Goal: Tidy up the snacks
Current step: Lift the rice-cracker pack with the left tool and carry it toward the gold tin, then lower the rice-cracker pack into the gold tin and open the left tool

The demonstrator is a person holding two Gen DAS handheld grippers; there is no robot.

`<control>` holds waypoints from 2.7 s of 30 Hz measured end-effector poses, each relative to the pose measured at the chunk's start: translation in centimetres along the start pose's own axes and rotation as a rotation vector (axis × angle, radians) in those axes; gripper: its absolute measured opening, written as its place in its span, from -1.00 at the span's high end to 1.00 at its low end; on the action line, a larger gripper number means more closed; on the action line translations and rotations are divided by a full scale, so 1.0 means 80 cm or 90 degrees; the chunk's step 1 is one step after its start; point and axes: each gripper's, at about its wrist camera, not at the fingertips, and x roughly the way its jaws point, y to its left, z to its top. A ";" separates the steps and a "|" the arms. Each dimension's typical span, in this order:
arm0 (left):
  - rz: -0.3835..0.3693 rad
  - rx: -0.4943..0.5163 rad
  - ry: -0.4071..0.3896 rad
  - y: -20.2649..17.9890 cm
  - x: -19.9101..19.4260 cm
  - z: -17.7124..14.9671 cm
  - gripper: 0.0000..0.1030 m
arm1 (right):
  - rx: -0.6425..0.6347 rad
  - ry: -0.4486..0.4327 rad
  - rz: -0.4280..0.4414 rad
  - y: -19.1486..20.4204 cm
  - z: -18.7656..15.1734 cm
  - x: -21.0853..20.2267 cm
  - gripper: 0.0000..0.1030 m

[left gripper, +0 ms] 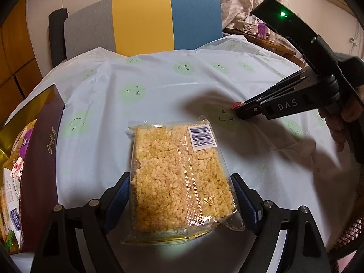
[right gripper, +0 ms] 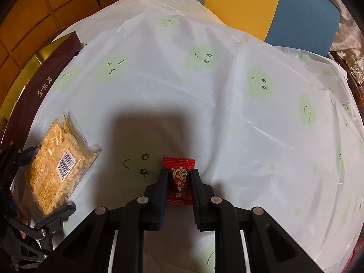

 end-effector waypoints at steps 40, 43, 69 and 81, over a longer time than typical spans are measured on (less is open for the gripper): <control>-0.069 -0.090 0.019 0.031 -0.037 0.003 -0.47 | -0.054 -0.010 -0.043 0.036 -0.010 -0.001 0.63; -0.068 -0.085 0.016 0.027 -0.045 0.003 -0.47 | -0.065 -0.013 -0.051 0.041 -0.013 -0.001 0.63; 0.061 -0.353 -0.069 0.220 -0.156 -0.003 -0.48 | -0.075 -0.017 -0.065 0.054 -0.018 -0.002 0.63; 0.012 -0.577 -0.028 0.312 -0.158 -0.057 -0.48 | -0.076 -0.018 -0.067 0.053 -0.018 -0.003 0.63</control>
